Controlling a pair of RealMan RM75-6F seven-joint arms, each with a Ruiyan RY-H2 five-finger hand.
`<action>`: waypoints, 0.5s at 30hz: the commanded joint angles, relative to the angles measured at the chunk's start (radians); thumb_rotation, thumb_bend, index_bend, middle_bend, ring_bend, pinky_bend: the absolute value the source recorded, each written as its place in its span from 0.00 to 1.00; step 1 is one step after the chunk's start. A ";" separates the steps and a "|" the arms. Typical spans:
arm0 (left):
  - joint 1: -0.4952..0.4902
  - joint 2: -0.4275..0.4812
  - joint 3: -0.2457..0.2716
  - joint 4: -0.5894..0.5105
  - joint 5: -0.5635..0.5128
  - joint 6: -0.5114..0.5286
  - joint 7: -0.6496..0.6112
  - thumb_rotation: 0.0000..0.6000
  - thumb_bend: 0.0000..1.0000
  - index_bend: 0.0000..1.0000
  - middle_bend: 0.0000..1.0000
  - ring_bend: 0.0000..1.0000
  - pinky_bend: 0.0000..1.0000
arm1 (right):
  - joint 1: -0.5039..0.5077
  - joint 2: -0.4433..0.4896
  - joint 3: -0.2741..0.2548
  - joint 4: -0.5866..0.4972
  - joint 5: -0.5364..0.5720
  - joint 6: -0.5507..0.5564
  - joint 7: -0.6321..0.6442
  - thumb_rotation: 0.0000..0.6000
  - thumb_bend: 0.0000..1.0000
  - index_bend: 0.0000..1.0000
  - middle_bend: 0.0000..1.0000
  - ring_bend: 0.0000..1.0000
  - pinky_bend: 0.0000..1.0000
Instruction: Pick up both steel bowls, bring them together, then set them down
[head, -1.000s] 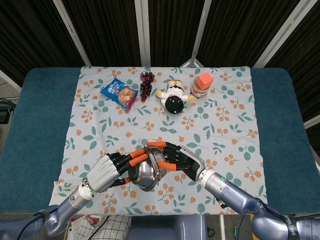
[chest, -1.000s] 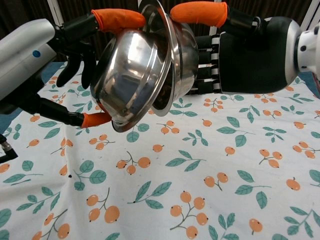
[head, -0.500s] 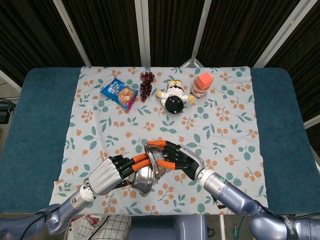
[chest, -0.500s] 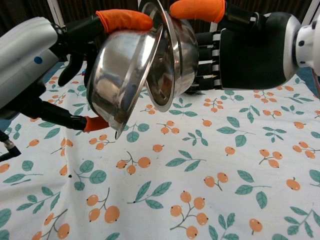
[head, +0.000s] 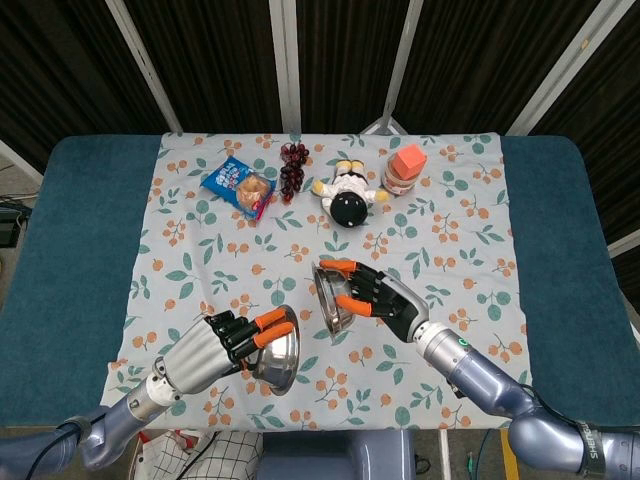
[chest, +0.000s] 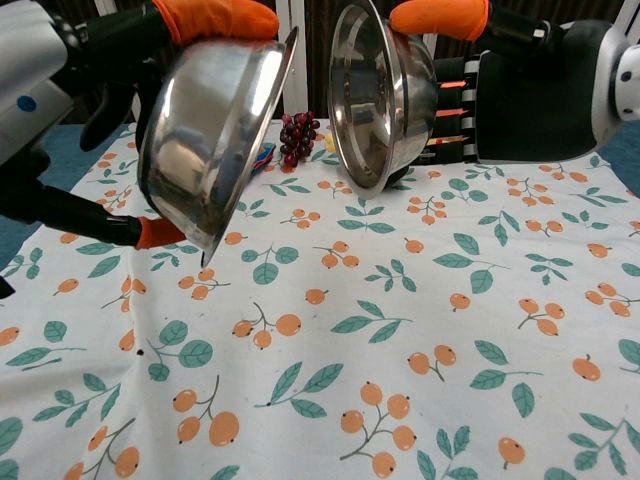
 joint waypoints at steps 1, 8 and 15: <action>-0.008 0.001 -0.010 0.006 -0.002 -0.013 0.018 1.00 0.63 0.55 0.69 0.63 0.79 | 0.000 -0.001 -0.009 -0.013 0.002 0.000 -0.021 1.00 0.36 0.85 0.78 0.85 1.00; -0.022 -0.027 -0.021 0.047 0.009 -0.021 0.064 1.00 0.63 0.55 0.69 0.63 0.79 | 0.014 -0.009 -0.043 -0.079 0.011 0.017 -0.094 1.00 0.36 0.84 0.78 0.85 1.00; -0.030 -0.041 -0.028 0.065 0.007 -0.036 0.102 1.00 0.63 0.55 0.69 0.63 0.79 | 0.025 -0.023 -0.062 -0.117 0.035 0.042 -0.136 1.00 0.36 0.84 0.78 0.85 1.00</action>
